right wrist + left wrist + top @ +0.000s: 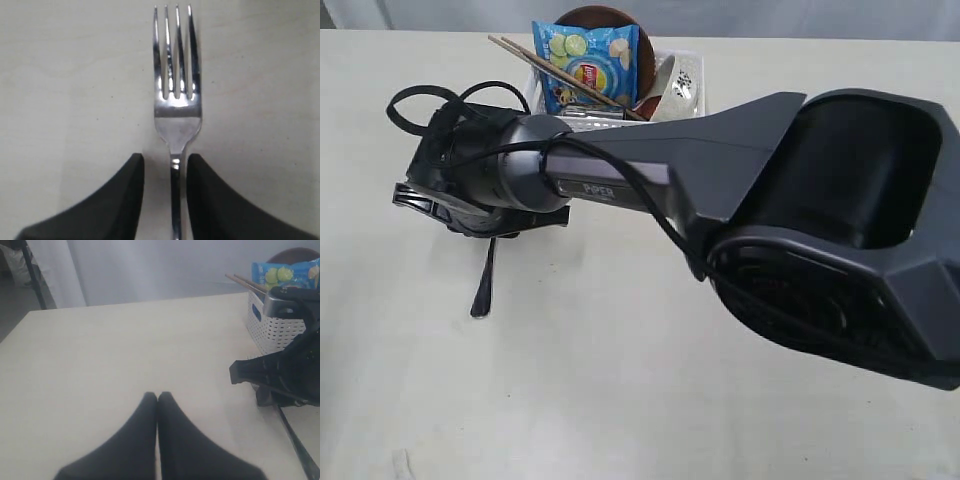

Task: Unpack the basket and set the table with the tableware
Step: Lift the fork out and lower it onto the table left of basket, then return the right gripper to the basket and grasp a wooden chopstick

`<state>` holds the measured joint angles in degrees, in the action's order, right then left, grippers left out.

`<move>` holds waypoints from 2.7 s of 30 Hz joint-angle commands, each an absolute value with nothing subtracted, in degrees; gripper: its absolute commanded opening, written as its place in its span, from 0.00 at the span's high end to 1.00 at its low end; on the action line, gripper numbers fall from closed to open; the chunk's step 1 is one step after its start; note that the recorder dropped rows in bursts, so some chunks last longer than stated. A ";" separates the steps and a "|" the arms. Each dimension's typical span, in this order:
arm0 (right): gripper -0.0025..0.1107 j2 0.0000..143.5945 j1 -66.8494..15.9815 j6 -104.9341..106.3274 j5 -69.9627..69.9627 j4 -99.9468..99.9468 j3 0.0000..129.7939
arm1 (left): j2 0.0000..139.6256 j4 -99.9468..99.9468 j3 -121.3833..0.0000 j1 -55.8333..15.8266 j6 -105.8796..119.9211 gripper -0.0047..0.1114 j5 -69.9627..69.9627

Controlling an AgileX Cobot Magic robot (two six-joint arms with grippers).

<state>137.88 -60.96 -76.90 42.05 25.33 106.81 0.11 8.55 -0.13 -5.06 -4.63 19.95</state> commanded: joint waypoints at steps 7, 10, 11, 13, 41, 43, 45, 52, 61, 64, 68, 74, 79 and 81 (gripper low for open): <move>0.69 138.97 -60.68 -76.52 42.45 23.66 106.46 | 0.00 8.81 0.00 -5.35 -4.76 0.96 19.92; 0.69 138.97 -60.92 -76.41 42.45 21.17 106.46 | 0.00 8.81 0.00 -5.35 -4.76 0.96 19.92; 0.69 138.97 -61.04 -76.10 42.45 20.43 106.46 | 0.00 8.81 0.00 -5.35 -4.76 0.96 19.92; 0.69 138.97 -61.45 -75.12 42.21 20.30 106.46 | 0.00 8.81 0.00 -5.35 -4.76 0.96 19.92; 0.69 138.97 -64.05 -74.51 45.94 15.23 106.46 | 0.00 8.81 0.00 -5.35 -4.76 0.96 19.92; 0.69 138.58 -64.05 -74.51 46.59 17.16 106.46 | 0.00 8.81 0.00 -5.35 -4.76 0.96 19.92; 0.69 137.51 -64.05 -73.83 47.99 20.44 106.46 | 0.00 8.24 0.00 -5.35 -4.76 0.96 19.92; 0.69 130.82 -62.82 -67.50 50.88 29.00 106.56 | 0.00 8.35 0.00 -5.35 -4.76 0.96 19.92; 0.69 120.89 -61.10 -55.71 44.02 26.11 106.56 | 0.00 8.35 0.00 -5.35 -4.76 0.96 19.92; 0.69 120.10 -60.04 -54.08 45.46 27.67 106.56 | 0.00 8.35 0.00 -5.35 -4.76 0.96 19.92; 0.69 120.10 -56.28 -46.65 49.54 27.06 106.56 | 0.00 8.35 0.00 -5.35 -4.76 0.96 19.92; 0.69 120.10 -49.05 -32.15 51.62 22.61 106.56 | 0.00 8.35 0.00 -5.35 -4.76 0.96 19.92; 0.69 120.10 -42.18 -13.21 51.12 9.56 106.56 | 0.00 8.35 0.00 -5.35 -4.76 0.96 19.92; 0.69 120.10 -39.38 -6.60 50.90 4.16 106.56 | 0.00 8.35 0.00 -5.35 -4.76 0.96 19.92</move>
